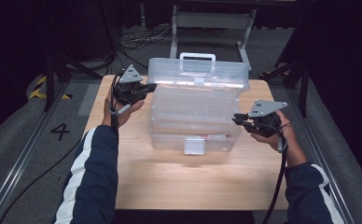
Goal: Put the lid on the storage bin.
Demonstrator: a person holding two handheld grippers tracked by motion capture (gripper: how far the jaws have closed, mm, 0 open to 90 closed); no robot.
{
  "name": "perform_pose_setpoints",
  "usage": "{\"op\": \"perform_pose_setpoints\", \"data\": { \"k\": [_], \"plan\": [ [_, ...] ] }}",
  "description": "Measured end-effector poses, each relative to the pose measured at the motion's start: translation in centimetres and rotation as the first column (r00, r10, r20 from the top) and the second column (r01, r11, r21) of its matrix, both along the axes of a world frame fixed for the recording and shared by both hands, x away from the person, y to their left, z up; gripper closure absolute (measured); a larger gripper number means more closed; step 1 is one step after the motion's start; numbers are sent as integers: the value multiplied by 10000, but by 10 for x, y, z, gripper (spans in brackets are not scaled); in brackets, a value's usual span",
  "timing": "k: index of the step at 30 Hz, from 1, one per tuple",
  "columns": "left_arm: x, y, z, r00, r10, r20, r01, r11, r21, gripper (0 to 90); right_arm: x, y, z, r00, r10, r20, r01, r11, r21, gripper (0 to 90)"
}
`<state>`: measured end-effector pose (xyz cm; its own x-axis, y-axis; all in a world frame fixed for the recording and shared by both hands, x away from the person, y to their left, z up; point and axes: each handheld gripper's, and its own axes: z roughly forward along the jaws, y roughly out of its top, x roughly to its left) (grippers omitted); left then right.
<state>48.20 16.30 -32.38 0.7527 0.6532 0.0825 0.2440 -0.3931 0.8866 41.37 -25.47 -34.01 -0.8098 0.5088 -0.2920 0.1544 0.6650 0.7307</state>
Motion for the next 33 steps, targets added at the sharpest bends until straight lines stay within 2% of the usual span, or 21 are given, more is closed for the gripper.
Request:
{"op": "perform_pose_setpoints", "data": {
  "k": [10,12,14,15,22,29,33],
  "plan": [
    [-5,0,-5,9999,-165,30,165,9998,117,900,-6,-8,-1,9997,-218,88,217,9996,162,811],
    [-7,-1,-7,9998,-156,115,152,9994,320,900,-7,-9,-1,9997,-232,110,230,9996,184,811],
    [-7,-1,-7,9998,-169,105,165,9992,364,900,-8,-10,-2,9994,-317,130,315,9994,125,803],
    [-8,-1,-8,9998,-167,122,162,9991,388,900,-8,-11,-3,9990,-405,179,406,9991,-73,801],
    [-10,0,-12,9997,-232,117,227,9991,353,900,-8,-18,-11,9988,-482,-130,482,9988,17,798],
    [-13,0,-15,9994,-333,110,329,9989,323,900,-7,-20,-15,9982,-552,-225,553,9985,8,795],
    [-16,0,-18,9992,-390,103,385,9983,441,900,-7,-19,-17,9981,-544,-282,543,9985,-43,789]
  ]
}}
